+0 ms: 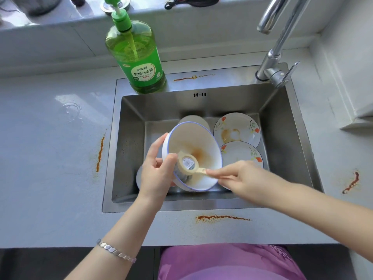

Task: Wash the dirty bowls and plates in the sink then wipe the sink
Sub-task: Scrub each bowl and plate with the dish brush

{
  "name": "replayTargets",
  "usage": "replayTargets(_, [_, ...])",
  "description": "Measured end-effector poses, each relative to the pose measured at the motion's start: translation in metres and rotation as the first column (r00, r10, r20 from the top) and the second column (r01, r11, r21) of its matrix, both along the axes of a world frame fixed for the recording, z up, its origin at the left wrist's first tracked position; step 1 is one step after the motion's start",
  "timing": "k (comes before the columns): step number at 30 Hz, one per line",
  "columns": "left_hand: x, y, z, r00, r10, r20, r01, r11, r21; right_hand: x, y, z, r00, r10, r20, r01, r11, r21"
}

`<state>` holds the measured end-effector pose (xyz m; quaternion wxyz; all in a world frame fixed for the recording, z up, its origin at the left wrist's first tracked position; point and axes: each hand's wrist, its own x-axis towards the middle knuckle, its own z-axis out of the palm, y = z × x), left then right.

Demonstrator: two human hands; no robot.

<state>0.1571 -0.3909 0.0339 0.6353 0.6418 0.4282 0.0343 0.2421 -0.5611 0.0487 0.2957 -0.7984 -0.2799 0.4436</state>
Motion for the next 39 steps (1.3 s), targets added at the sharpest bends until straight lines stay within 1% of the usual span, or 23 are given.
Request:
replayTargets(3, [-0.002, 0.001, 0.001, 1.000, 0.001, 0.009, -0.001, 1.000, 0.002, 0.009, -0.003, -0.005, 0.993, -0.017, 0.120, 0.026, 0.996, -0.080])
replayTargets(6, [-0.002, 0.003, 0.001, 0.999, 0.032, -0.003, -0.032, 0.999, -0.011, -0.008, -0.001, -0.001, 1.000, 0.025, 0.017, -0.025, 0.999, -0.033])
replayTargets(7, [-0.003, 0.003, 0.000, 1.000, 0.026, -0.010, -0.026, 1.000, -0.008, -0.008, 0.001, 0.001, 0.999, 0.028, 0.029, -0.027, 0.999, -0.029])
replayTargets(10, [-0.006, 0.002, 0.000, 1.000, -0.031, 0.001, 0.031, 0.998, 0.054, 0.015, 0.003, -0.003, 0.979, -0.005, 0.206, 0.032, 0.991, -0.128])
replayTargets(11, [-0.006, 0.004, 0.000, 0.999, -0.044, 0.012, 0.043, 0.996, 0.079, 0.018, 0.001, -0.005, 0.977, -0.003, 0.215, 0.036, 0.988, -0.147])
replayTargets(12, [-0.006, 0.005, -0.001, 0.999, -0.044, 0.027, 0.042, 0.995, 0.093, 0.019, 0.000, -0.006, 0.986, 0.007, 0.166, 0.017, 0.990, -0.143])
replayTargets(14, [-0.005, 0.009, -0.002, 0.998, -0.053, 0.038, 0.049, 0.993, 0.111, 0.012, 0.001, -0.003, 0.998, 0.039, -0.058, -0.045, 0.994, -0.095])
replayTargets(15, [-0.005, 0.010, -0.003, 0.997, -0.074, 0.032, 0.070, 0.991, 0.118, 0.010, 0.002, 0.000, 0.984, 0.038, -0.174, -0.051, 0.996, -0.069])
replayTargets(18, [-0.004, 0.012, -0.004, 0.985, -0.173, 0.000, 0.173, 0.980, 0.094, 0.022, 0.001, 0.004, 0.898, -0.052, -0.438, 0.023, 0.997, -0.073])
replayTargets(20, [-0.002, 0.015, -0.002, 0.975, -0.220, -0.015, 0.220, 0.974, 0.056, 0.029, -0.005, 0.005, 0.853, -0.035, -0.521, -0.007, 0.997, -0.078])
replayTargets(21, [-0.002, 0.017, -0.001, 0.971, -0.239, -0.018, 0.240, 0.970, 0.040, 0.030, -0.008, 0.005, 0.860, 0.003, -0.511, -0.055, 0.995, -0.087])
replayTargets(22, [-0.002, 0.020, -0.001, 0.964, -0.265, -0.023, 0.265, 0.964, 0.030, 0.031, -0.012, 0.005, 0.888, 0.061, -0.455, -0.126, 0.985, -0.115])
replayTargets(24, [-0.003, 0.024, -0.001, 0.941, -0.333, -0.059, 0.335, 0.942, 0.026, 0.033, -0.017, 0.008, 0.939, 0.234, -0.252, -0.293, 0.929, -0.228])
replayTargets(25, [-0.004, 0.025, -0.002, 0.927, -0.364, -0.087, 0.368, 0.930, 0.024, 0.035, -0.018, 0.009, 0.938, 0.309, -0.159, -0.344, 0.892, -0.292])
replayTargets(26, [-0.004, 0.024, -0.002, 0.919, -0.378, -0.109, 0.382, 0.924, 0.016, 0.038, -0.019, 0.008, 0.934, 0.346, -0.088, -0.355, 0.869, -0.346])
replayTargets(28, [-0.003, 0.021, -0.003, 0.926, -0.352, -0.134, 0.356, 0.935, 0.005, 0.039, -0.019, 0.007, 0.936, 0.352, 0.011, -0.321, 0.866, -0.383])
replayTargets(29, [-0.002, 0.018, -0.005, 0.936, -0.324, -0.140, 0.328, 0.945, 0.009, 0.037, -0.017, 0.004, 0.937, 0.347, 0.033, -0.313, 0.878, -0.363])
replayTargets(30, [0.000, 0.016, -0.005, 0.944, -0.297, -0.140, 0.302, 0.953, 0.014, 0.033, -0.013, 0.001, 0.943, 0.334, 0.015, -0.311, 0.893, -0.324])
replayTargets(32, [0.004, 0.012, -0.006, 0.955, -0.257, -0.147, 0.262, 0.965, 0.014, 0.025, -0.006, -0.002, 0.960, 0.251, -0.128, -0.274, 0.936, -0.220])
replayTargets(34, [0.006, 0.012, -0.006, 0.955, -0.245, -0.168, 0.248, 0.969, -0.004, 0.022, -0.005, -0.003, 0.954, 0.192, -0.229, -0.235, 0.956, -0.176])
replayTargets(36, [0.005, 0.017, -0.006, 0.947, -0.268, -0.175, 0.267, 0.963, -0.030, 0.025, -0.010, -0.004, 0.954, 0.235, -0.188, -0.275, 0.934, -0.229])
replayTargets(38, [0.003, 0.022, -0.006, 0.931, -0.313, -0.188, 0.312, 0.949, -0.039, 0.030, -0.016, -0.006, 0.950, 0.305, -0.066, -0.310, 0.899, -0.311])
replayTargets(39, [0.002, 0.025, -0.007, 0.925, -0.326, -0.195, 0.325, 0.945, -0.038, 0.034, -0.020, -0.008, 0.950, 0.313, 0.001, -0.295, 0.896, -0.332])
